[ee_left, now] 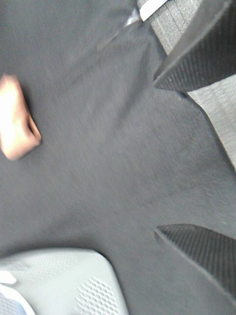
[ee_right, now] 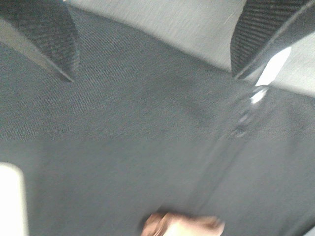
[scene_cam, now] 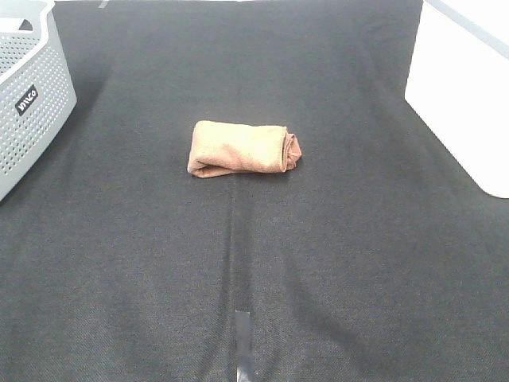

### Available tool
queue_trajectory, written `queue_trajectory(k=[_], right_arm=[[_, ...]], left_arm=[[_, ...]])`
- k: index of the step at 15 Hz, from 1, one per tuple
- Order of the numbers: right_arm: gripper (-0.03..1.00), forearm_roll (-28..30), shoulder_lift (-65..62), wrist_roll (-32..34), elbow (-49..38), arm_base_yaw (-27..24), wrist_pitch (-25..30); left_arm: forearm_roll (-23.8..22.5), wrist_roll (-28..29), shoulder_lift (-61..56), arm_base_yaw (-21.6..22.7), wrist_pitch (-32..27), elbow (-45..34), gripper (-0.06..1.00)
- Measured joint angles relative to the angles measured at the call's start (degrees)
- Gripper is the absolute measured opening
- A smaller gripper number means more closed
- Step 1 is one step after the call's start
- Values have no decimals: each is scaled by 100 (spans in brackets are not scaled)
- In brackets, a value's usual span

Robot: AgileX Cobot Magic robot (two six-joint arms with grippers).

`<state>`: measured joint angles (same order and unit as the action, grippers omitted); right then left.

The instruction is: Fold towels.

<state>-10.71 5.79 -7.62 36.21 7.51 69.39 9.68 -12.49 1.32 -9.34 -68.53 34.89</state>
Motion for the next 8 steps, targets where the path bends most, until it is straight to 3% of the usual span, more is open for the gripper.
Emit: queue_trajectory(k=[3,5,8], right_arm=[[78,510,-596,92,-504,0,-493],[78,527,-464,97,-688,0,-751],[78,567,-344,97,-688,0,-796]], left_arm=[[17,-195,-40,0,212,-401,72],[17,-292,-40,0,653,-556,72],[11,-292,-40,0,745,-602,72]])
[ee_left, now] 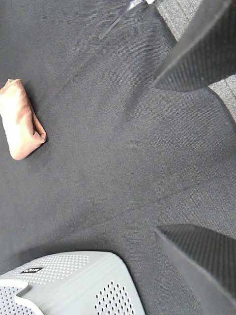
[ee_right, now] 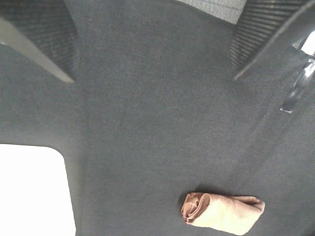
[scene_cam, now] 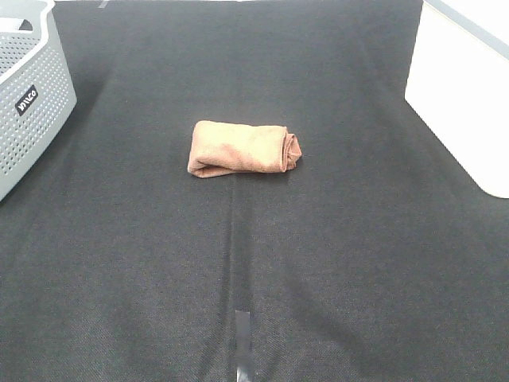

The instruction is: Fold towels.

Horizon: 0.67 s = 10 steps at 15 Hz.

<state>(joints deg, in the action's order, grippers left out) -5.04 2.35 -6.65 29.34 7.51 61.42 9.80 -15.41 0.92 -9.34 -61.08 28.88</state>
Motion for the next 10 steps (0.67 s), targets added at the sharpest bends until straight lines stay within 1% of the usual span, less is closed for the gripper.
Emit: queue_trajectory(k=[10], right_arm=[[78,0,0,0,-17,0,0]], left_arm=[[0,-17,0,0,17,-11,72]])
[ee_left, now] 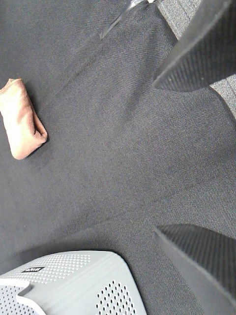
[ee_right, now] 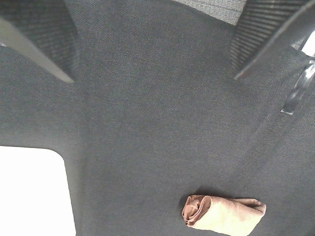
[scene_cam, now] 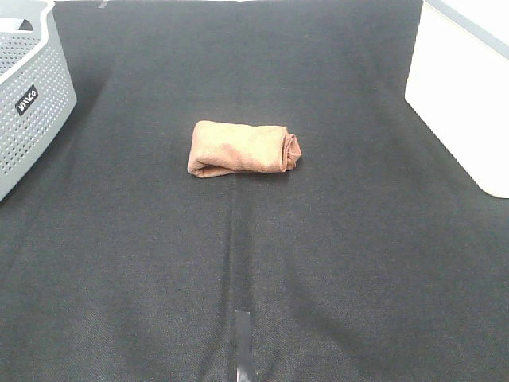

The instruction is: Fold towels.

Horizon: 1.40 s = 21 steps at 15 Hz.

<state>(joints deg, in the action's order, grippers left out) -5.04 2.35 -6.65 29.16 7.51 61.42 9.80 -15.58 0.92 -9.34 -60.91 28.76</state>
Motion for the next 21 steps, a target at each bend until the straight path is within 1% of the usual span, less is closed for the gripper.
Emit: queue_trajectory(k=[3,4,6,8,11,13,21], right_arm=[[78,0,0,0,0,0,0],[78,0,0,0,0,0,0],[78,-6,0,6,0,-57,0],[78,-11,0,6,0,-315,0],[78,-17,-23,6,0,-613,0],[78,-17,-246,6,-6,-613,-11],[78,-17,-269,6,-11,-613,-23]], left_arm=[[0,0,0,29,0,0,72],[-11,0,0,166,0,0,72],[-11,0,0,642,6,0,72],[-17,0,0,877,6,0,72],[-17,0,0,877,6,0,72],[-17,0,-40,877,6,0,72],[-17,0,-120,877,11,0,72]])
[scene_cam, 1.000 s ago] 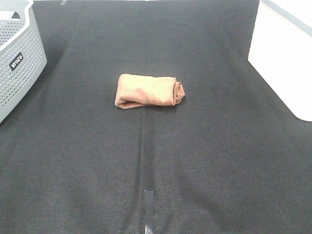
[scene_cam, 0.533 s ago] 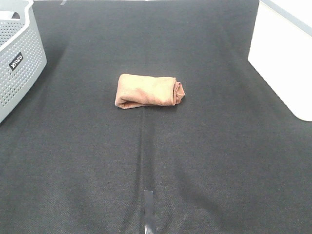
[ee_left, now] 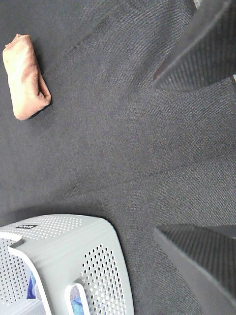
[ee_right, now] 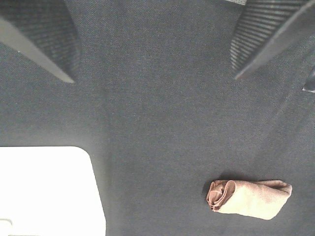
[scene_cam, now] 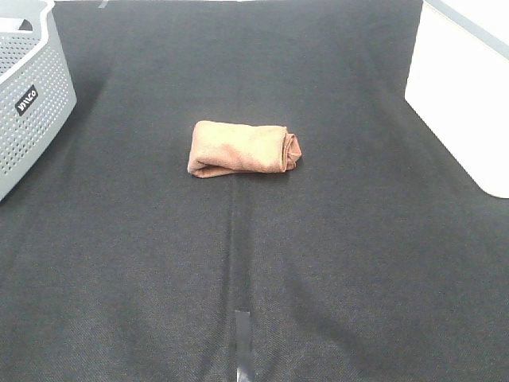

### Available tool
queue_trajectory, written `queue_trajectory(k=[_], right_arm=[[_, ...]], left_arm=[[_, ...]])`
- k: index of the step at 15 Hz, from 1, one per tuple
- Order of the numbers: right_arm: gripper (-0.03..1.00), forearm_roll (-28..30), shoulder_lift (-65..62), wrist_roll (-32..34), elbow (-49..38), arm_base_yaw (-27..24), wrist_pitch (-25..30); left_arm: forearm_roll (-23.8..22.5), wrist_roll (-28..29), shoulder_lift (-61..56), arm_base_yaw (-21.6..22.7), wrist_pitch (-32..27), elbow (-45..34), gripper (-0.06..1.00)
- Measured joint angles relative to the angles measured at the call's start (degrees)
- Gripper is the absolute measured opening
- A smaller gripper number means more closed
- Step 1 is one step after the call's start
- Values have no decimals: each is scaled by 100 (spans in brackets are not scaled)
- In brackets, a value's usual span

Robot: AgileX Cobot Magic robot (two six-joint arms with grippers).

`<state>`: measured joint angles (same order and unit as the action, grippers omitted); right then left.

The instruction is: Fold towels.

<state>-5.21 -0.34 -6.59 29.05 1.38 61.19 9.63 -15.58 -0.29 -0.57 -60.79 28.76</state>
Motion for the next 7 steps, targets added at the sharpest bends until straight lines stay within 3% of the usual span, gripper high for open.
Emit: queue_trajectory(k=[7], right_arm=[[78,0,0,0,-6,0,0]], left_arm=[[0,0,0,0,0,0,72]])
